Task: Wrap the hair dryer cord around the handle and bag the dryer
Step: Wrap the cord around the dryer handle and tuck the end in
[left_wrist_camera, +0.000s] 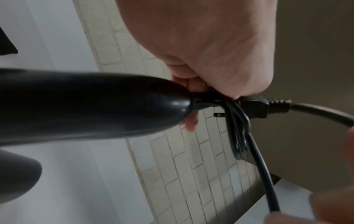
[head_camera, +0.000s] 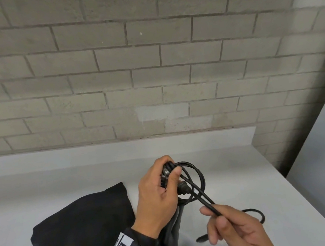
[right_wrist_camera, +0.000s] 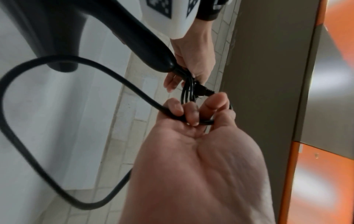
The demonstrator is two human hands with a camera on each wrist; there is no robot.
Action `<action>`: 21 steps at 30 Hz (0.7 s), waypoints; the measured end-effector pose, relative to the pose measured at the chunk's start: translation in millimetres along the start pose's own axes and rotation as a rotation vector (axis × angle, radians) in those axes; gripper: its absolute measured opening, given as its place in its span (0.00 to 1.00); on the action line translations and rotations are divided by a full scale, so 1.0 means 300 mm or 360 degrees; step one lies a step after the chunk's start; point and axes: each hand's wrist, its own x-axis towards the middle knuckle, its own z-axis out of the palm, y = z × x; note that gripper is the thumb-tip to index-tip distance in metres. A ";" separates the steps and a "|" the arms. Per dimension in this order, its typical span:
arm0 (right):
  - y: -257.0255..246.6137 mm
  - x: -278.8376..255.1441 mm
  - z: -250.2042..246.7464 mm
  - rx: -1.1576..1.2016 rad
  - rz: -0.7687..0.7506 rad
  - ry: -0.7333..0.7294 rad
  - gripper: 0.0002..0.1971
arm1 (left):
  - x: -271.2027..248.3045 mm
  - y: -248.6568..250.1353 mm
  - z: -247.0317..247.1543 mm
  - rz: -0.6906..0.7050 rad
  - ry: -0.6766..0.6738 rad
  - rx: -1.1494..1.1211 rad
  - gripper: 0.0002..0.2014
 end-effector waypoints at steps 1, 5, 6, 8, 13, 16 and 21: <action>-0.005 0.002 -0.004 -0.0022 -0.0022 -0.0055 0.22 | 0.001 0.003 0.001 -0.0006 -0.0007 -0.0038 0.06; -0.006 -0.024 -0.024 -0.0002 -0.0207 -0.0086 0.13 | 0.017 0.010 -0.024 -0.0253 0.0029 -0.0288 0.07; -0.008 -0.032 -0.035 0.0021 -0.0222 -0.0025 0.08 | 0.023 0.005 -0.036 -0.0302 0.0063 -0.0308 0.07; 0.011 -0.053 -0.063 -0.0044 -0.0151 0.0076 0.08 | 0.029 -0.007 -0.057 -0.0307 0.0096 -0.0260 0.08; 0.090 -0.090 -0.096 -0.0851 0.0003 0.0252 0.18 | 0.014 -0.004 -0.059 -0.0241 0.0109 -0.0221 0.05; 0.135 -0.099 -0.116 -0.1200 0.0053 0.0247 0.13 | 0.008 -0.005 -0.050 -0.0167 0.0081 -0.0156 0.03; 0.074 -0.047 -0.061 -0.1278 -0.0535 0.0326 0.05 | 0.002 -0.002 -0.036 -0.0111 0.0062 -0.0062 0.02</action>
